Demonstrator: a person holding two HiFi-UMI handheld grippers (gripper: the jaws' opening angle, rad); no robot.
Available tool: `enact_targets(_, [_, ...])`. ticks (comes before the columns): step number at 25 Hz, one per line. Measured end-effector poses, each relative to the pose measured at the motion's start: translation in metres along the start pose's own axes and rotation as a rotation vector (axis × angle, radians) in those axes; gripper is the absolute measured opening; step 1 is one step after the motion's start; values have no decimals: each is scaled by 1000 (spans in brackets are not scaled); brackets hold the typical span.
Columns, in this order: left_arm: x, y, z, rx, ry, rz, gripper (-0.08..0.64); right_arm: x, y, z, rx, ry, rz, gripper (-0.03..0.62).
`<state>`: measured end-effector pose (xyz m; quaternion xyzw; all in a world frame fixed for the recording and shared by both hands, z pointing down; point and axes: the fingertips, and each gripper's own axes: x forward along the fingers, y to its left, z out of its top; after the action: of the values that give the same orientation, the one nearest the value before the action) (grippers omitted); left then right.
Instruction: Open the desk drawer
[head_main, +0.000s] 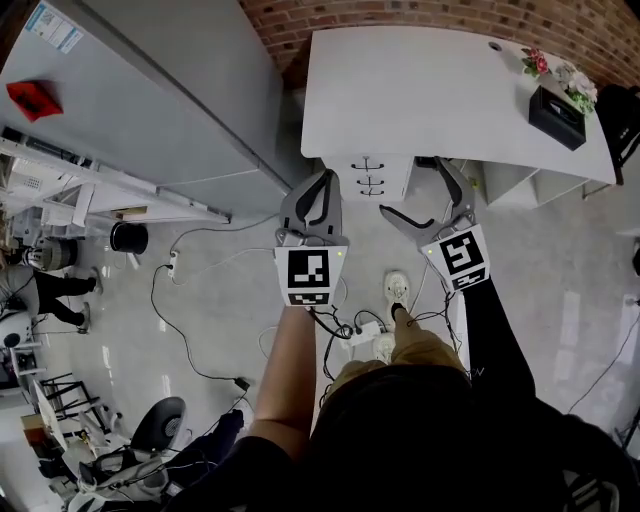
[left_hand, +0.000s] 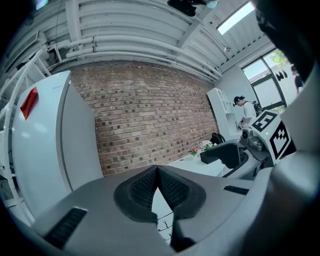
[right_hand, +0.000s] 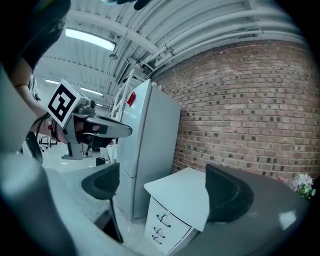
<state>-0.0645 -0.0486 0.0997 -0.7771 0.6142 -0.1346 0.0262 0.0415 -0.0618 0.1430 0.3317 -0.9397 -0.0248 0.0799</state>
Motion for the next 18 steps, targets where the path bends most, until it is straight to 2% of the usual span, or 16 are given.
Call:
enact_targets(6, [55,3,-26,12,12,-10,9,50,-30,-45,38,67,37,532])
enact_targets(11, [88,4,-55,22,59,-20,9,82,-28,-89,94,119,107,531])
enact_targets(15, [113,4,-73,35,50,-40,8,101,-18,-131,184,161,171,529])
enact_targets(18, [126,-1,-100,32,79,-52,9,109,-16,-166,253,174,167,528])
